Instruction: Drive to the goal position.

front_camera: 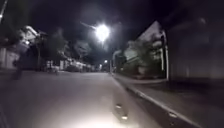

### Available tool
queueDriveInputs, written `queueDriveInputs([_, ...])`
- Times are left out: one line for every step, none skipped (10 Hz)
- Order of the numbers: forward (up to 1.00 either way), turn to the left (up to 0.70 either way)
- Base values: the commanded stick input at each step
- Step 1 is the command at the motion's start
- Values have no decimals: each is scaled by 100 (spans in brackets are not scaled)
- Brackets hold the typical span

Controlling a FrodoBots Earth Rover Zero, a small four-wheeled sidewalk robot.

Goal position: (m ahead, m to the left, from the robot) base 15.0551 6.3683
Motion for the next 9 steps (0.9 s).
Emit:
queueDriveInputs([50,0])
queueDriveInputs([50,0])
queueDriveInputs([50,0])
queueDriveInputs([50,0])
queueDriveInputs([50,0])
queueDriveInputs([50,0])
queueDriveInputs([50,0])
queueDriveInputs([50,0])
queueDriveInputs([50,0])
